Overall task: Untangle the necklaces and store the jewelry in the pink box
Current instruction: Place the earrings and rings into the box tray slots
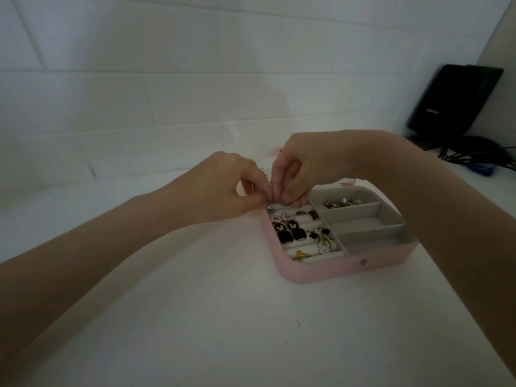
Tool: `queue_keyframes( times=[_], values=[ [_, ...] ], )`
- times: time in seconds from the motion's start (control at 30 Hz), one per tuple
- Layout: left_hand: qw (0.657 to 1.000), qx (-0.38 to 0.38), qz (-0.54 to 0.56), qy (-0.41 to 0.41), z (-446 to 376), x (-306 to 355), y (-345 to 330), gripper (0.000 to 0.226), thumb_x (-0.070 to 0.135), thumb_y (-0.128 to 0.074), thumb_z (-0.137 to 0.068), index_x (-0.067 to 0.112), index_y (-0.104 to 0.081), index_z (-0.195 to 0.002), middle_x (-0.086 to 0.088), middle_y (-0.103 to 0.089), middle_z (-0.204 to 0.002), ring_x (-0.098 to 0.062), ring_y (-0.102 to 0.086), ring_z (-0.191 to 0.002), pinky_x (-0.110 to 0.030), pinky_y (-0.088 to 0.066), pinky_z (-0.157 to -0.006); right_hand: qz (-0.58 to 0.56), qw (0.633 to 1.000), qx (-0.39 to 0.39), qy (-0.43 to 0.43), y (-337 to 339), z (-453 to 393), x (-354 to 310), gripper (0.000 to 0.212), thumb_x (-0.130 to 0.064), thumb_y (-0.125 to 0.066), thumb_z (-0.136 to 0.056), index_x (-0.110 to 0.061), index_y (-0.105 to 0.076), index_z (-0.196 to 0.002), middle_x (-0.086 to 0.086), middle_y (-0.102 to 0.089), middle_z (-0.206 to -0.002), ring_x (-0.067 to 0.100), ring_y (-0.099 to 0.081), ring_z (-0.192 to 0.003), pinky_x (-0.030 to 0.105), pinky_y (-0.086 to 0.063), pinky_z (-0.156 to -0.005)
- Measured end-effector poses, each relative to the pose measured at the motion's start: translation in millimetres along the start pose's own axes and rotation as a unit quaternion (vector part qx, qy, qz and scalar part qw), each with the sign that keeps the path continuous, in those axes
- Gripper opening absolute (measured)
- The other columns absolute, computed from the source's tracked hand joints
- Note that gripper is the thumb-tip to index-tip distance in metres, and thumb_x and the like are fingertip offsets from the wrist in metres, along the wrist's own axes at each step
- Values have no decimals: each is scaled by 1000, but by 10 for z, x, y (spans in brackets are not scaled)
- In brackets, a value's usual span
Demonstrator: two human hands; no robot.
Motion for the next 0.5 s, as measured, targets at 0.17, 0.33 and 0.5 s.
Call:
queue_keyframes(
  times=[0.17, 0.33, 0.5],
  values=[
    [1000, 0, 11, 20, 12, -10, 5, 13, 13, -69, -78, 22, -75, -85, 22, -62, -71, 1, -60, -81, -12, -43, -73, 27, 999, -9, -13, -25, -32, 9, 14, 7, -67, -78, -7, -69, -74, -5, -66, -52, 4, -64, -51, 12, -51, -54],
    [999, -1, 21, 25, 18, 3, 1, 13, 11, -68, -78, 22, -75, -82, 10, -67, -74, -2, -61, -80, -21, -47, -75, 31, 999, -8, -11, -39, -27, -6, 15, 6, -65, -79, -7, -70, -75, -6, -66, -51, 4, -63, -51, 12, -51, -54],
    [1000, -8, 17, 22, 22, 8, -14, 14, 12, -68, -78, 23, -75, -83, 6, -70, -80, -2, -62, -77, -27, -49, -77, 41, 999, 6, -21, -66, -42, 12, 18, 7, -66, -78, -8, -68, -69, -6, -64, -49, 4, -62, -48, 13, -53, -56]
  ],
)
Point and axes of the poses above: each hand's wrist, its own z-axis away from the middle knuckle, its own y-axis out of the back of the hand, x = y × z, the point moved 10 cm from there along -z, towards the middle knuckle
